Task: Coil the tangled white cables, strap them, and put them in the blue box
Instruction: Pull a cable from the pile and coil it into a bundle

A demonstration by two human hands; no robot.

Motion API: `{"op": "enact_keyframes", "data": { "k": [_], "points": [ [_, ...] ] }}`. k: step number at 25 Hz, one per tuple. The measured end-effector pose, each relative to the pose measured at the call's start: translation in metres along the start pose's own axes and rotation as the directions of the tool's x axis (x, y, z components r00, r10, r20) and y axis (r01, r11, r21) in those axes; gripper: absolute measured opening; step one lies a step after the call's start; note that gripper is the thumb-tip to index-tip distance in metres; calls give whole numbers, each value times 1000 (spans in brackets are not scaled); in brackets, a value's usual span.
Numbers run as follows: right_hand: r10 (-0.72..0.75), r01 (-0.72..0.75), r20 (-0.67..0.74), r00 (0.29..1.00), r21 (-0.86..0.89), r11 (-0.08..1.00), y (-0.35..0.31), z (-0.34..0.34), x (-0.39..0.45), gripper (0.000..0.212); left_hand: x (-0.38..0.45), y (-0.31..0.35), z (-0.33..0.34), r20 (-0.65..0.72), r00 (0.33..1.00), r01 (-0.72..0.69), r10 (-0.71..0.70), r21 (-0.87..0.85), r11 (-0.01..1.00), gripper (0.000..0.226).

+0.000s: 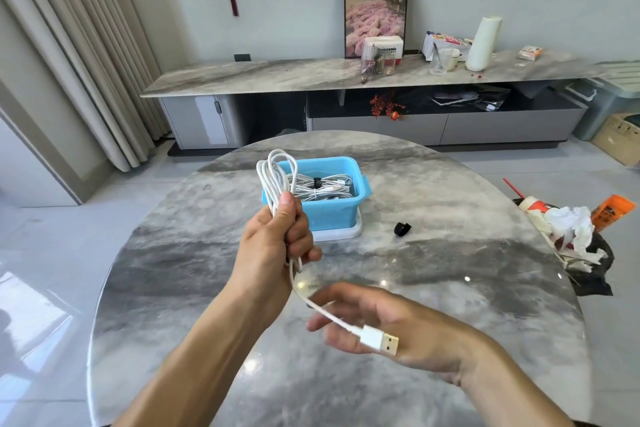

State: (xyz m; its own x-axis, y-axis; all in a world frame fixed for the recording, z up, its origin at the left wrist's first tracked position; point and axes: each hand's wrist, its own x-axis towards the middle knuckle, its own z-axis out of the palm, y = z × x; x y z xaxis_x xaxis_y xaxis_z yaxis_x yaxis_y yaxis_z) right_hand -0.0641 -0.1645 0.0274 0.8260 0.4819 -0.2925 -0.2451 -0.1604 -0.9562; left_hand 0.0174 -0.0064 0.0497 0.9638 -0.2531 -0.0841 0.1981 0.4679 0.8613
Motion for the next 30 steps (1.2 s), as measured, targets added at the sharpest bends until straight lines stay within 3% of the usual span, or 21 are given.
{"op": "enact_keyframes", "data": {
  "k": [3,5,7,10,14,18,22,24,27,28,29,30],
  "points": [
    [-61,49,86,994,135,990,-4,6,3,62,-2,-2,2,-26,1000,-6,6,-3,1000,27],
    [-126,113,56,990,195,974,-6,6,2,62,0,-1,0,-56,998,-17,17,-13,1000,28],
    [-200,213,-84,976,204,955,-6,7,3,48,2,0,-2,-84,996,-19,19,-3,1000,29],
    [-313,409,-361,878,229,883,-7,5,6,17,2,-4,-1,-86,996,9,-5,47,999,28],
    [-334,536,-518,787,308,786,-11,-9,1,20,-3,-9,1,33,997,53,-63,244,968,26],
    [-321,517,-631,706,150,843,-12,-16,0,11,-14,-18,8,261,953,15,-153,462,887,31],
    [-350,510,-680,644,42,859,-9,-23,1,15,-23,-19,14,420,883,-65,-210,552,831,28],
    [-370,512,-707,603,-13,859,-7,-24,3,18,-24,-20,14,454,865,-120,-212,599,792,19],
    [-426,456,-758,494,-191,869,2,-23,13,21,-24,-25,10,428,865,-91,-261,646,758,22],
    [-405,450,-766,500,-169,877,5,-22,16,29,-25,-26,10,426,861,-66,-279,636,769,22],
    [-327,470,-763,558,-34,882,4,-20,17,43,-27,-27,10,426,856,-48,-292,629,776,22],
    [-226,492,-715,661,187,850,1,-18,18,54,-28,-29,10,423,854,-35,-303,627,778,21]
  ]
}}
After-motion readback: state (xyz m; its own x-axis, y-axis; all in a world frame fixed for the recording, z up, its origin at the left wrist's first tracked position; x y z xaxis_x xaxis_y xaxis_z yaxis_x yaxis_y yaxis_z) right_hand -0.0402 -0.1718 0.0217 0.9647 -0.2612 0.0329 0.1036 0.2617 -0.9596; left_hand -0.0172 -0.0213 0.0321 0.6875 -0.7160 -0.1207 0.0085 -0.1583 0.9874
